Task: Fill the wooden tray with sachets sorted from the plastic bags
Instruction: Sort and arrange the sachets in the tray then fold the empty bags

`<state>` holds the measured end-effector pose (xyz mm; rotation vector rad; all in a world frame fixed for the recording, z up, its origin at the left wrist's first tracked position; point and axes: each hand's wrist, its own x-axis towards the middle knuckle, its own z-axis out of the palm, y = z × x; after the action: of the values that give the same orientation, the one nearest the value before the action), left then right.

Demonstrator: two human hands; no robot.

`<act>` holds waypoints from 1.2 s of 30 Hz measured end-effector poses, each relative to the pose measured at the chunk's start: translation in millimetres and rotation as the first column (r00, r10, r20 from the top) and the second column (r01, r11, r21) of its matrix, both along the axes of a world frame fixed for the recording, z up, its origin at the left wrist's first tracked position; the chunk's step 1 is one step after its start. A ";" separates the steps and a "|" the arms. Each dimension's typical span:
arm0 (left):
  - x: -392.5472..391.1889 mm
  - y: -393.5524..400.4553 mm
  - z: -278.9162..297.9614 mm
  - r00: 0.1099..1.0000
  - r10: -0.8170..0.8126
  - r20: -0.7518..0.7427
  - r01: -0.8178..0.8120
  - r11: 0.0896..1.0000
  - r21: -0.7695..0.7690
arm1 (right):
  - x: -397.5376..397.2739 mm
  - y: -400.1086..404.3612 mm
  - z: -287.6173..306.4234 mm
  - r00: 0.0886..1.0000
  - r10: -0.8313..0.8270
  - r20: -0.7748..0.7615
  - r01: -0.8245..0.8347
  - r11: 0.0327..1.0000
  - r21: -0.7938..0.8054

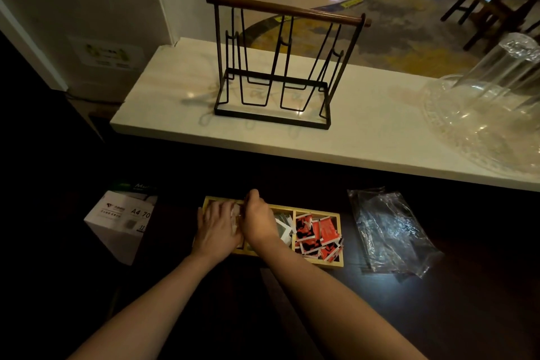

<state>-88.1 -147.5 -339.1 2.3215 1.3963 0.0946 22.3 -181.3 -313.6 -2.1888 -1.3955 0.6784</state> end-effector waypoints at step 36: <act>9.9 9.8 14.9 0.927 0.262 0.268 -0.251 0.965 -0.073 | 301.3 -161.0 -14.4 0.806 -0.552 0.216 0.572 0.631 -0.524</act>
<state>-78.2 -137.7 -324.2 1.9905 1.5310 0.4481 323.7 -342.3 -328.0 -2.9041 -0.4324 0.8837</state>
